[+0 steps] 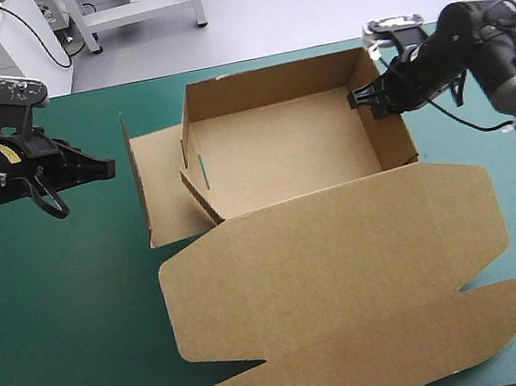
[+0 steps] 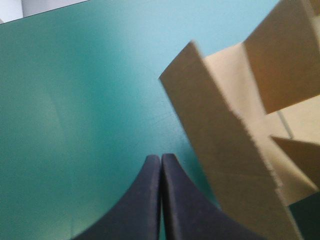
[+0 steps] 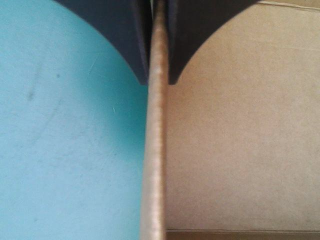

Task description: Fold the box

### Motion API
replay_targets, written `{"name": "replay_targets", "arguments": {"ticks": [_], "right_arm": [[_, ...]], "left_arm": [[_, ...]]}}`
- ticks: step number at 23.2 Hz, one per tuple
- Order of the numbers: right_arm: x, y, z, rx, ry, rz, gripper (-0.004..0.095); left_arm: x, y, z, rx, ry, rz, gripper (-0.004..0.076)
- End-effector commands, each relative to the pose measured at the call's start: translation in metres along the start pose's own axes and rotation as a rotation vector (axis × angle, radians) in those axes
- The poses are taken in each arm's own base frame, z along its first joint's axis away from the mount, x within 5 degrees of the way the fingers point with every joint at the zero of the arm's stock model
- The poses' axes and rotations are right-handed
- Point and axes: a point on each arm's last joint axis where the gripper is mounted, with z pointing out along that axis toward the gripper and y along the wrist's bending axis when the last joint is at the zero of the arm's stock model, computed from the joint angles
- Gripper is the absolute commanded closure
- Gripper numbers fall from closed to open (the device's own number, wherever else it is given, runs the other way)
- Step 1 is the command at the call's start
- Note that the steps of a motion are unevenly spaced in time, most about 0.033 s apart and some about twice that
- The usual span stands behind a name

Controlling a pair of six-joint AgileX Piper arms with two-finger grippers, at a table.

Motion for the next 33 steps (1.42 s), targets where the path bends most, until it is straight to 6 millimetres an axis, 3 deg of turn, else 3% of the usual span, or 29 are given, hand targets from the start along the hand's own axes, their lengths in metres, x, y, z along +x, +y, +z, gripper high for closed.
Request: {"name": "replay_targets", "arguments": {"ticks": [1, 4, 7, 13, 17, 24, 33], "right_arm": [[0.004, 0.005, -0.067, -0.042, -0.168, 0.024, 0.0929], [0.01, -0.003, -0.098, -0.058, -0.251, 0.048, 0.0929], [0.011, -0.002, -0.103, -0.078, -0.268, 0.048, 0.0929], [0.011, 0.001, -0.104, -0.11, -0.276, 0.033, 0.0929], [0.011, 0.001, -0.104, -0.104, -0.278, -0.009, 0.0929], [0.006, -0.001, -0.091, -0.147, -0.254, 0.001, 0.0929], [0.001, -0.002, -0.08, -0.177, -0.24, 0.004, 0.0927]], "left_arm": [[0.002, 0.008, -0.019, -0.083, -0.016, -0.026, 0.0732], [0.001, 0.012, -0.019, -0.127, -0.025, -0.029, 0.0731], [-0.001, 0.012, -0.014, -0.12, -0.033, -0.007, 0.0727], [0.007, -0.003, 0.051, 0.015, 0.064, 0.086, 0.0706], [0.01, 0.014, 0.079, 0.102, 0.055, -0.069, 0.0706], [0.005, 0.041, 0.088, 0.374, -0.027, -0.268, 0.0706], [0.0, 0.026, 0.091, 0.621, -0.053, -0.265, 0.0708]]}}
